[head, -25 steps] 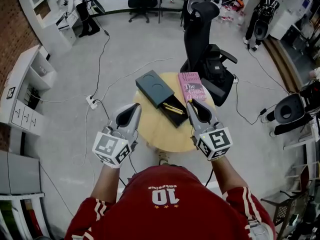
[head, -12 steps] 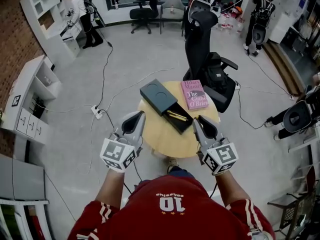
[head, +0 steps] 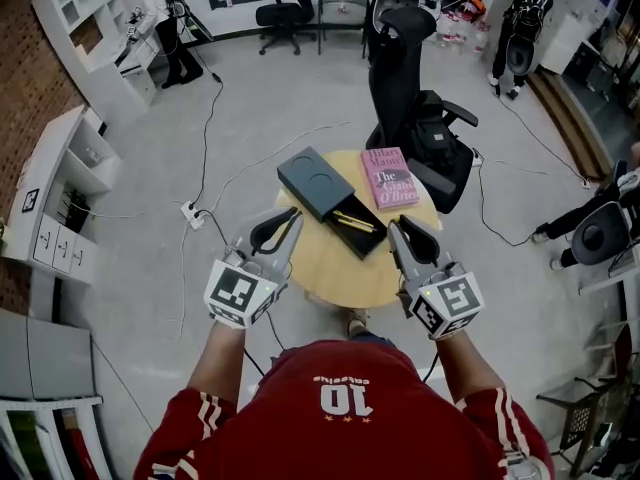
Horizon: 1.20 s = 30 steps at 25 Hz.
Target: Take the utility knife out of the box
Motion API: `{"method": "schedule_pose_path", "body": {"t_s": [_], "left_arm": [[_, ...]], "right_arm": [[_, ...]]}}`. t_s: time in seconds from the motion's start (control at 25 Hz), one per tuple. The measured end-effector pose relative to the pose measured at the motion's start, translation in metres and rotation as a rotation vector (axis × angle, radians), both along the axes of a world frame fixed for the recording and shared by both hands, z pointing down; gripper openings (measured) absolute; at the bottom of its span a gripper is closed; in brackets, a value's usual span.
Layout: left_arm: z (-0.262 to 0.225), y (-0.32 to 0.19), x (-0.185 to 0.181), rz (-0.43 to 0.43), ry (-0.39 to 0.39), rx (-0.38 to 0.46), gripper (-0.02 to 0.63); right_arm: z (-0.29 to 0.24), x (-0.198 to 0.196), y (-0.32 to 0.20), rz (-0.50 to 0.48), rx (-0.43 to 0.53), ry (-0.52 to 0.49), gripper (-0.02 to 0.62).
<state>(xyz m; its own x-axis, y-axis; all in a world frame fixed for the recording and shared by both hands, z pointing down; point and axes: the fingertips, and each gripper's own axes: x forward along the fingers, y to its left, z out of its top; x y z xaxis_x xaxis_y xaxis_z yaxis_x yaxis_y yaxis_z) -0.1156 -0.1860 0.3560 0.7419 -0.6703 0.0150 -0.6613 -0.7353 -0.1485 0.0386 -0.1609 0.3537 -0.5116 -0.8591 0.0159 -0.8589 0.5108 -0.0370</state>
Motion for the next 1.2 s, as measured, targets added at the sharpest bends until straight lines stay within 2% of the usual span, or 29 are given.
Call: {"method": "schedule_pose_path", "body": {"t_s": [0.2, 0.36, 0.48, 0.76, 1.0, 1.2], "left_arm": [[0.0, -0.005, 0.016, 0.068, -0.05, 0.024, 0.091], [0.008, -0.009, 0.03, 0.134, -0.11, 0.056, 0.114], [0.017, -0.015, 0.044, 0.189, -0.16, 0.069, 0.16], [0.055, -0.031, 0.082, 0.296, -0.359, 0.102, 0.178], [0.115, -0.049, 0.109, 0.369, -0.485, 0.052, 0.178], [0.157, -0.063, 0.125, 0.413, -0.518, -0.022, 0.178]], "right_arm": [[0.0, 0.005, -0.007, 0.003, -0.003, 0.003, 0.051], [0.002, 0.011, -0.011, 0.003, -0.005, 0.007, 0.051], [0.005, 0.019, -0.014, 0.01, -0.008, 0.009, 0.051], [0.009, 0.042, -0.024, 0.038, -0.025, 0.006, 0.051], [0.018, 0.061, -0.034, 0.058, -0.044, 0.002, 0.051], [0.024, 0.077, -0.043, 0.089, -0.058, -0.002, 0.051]]}}
